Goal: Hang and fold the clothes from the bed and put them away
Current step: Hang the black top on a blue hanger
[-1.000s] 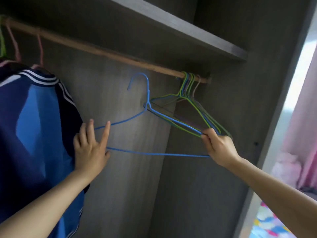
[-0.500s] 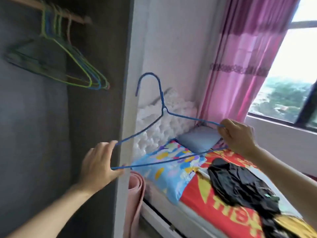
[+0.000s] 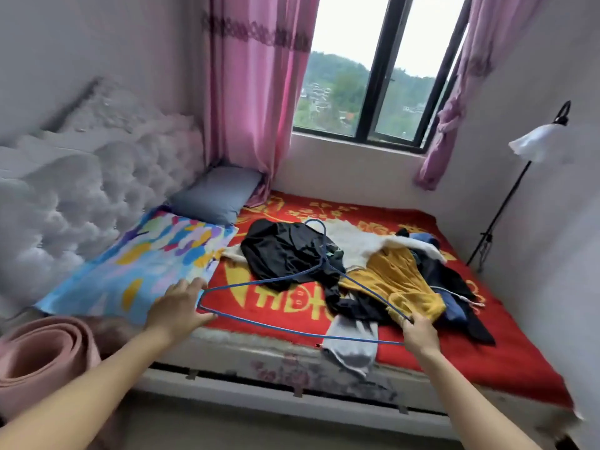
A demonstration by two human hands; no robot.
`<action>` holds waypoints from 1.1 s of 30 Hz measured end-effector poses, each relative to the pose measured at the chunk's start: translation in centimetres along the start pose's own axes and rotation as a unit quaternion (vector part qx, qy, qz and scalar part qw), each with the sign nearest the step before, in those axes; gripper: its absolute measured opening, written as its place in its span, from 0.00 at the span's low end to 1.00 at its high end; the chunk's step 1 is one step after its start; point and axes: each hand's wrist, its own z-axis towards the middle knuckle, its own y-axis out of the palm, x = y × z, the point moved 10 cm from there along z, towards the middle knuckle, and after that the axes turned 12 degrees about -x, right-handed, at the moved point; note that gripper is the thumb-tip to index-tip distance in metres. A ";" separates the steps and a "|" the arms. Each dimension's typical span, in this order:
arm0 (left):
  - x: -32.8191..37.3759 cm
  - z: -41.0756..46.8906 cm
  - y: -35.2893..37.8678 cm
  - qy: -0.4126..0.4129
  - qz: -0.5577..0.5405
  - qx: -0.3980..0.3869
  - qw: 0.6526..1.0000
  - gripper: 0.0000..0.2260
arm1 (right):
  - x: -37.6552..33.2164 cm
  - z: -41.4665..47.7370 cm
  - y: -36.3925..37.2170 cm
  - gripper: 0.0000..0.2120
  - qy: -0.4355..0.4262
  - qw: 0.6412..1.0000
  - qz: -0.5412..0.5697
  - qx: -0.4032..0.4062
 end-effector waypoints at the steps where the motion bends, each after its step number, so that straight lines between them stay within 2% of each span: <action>1: 0.1 2.0 1.7 -0.010 -0.052 -0.025 0.998 0.23 | 2.8 0.2 -0.3 0.12 0.040 0.999 0.022 0.012; 3: 0.6 5.2 4.6 -0.014 -0.122 -0.058 0.991 0.18 | 6.4 1.0 -0.8 0.16 0.088 0.994 0.047 0.045; 7: 2.6 11.2 10.8 -0.011 -0.196 -0.123 0.973 0.19 | 8.6 3.7 -1.8 0.18 0.115 0.990 0.027 0.079; 12: 2.7 19.1 17.0 -0.043 -0.247 -0.189 0.949 0.20 | 8.1 10.9 -1.2 0.18 0.143 0.987 -0.029 0.063; 17: 2.1 25.1 20.7 -0.080 -0.269 -0.224 0.933 0.18 | 7.7 16.6 0.3 0.18 0.168 0.983 -0.056 0.051; 23: 3.7 29.7 22.9 -0.094 -0.271 -0.238 0.928 0.16 | 11.0 20.4 1.8 0.17 0.217 0.972 -0.085 0.029; 28: 5.8 32.4 25.5 -0.093 -0.249 -0.264 0.927 0.15 | 13.4 25.7 0.2 0.16 0.219 0.971 -0.094 0.025; 32: 6.9 34.9 27.3 -0.120 -0.253 -0.269 0.922 0.15 | 15.1 31.5 -0.9 0.11 0.223 0.969 -0.109 -0.002; 33: 7.2 35.6 27.7 -0.132 -0.258 -0.267 0.919 0.14 | 15.7 32.8 -1.3 0.13 0.231 0.966 -0.113 -0.006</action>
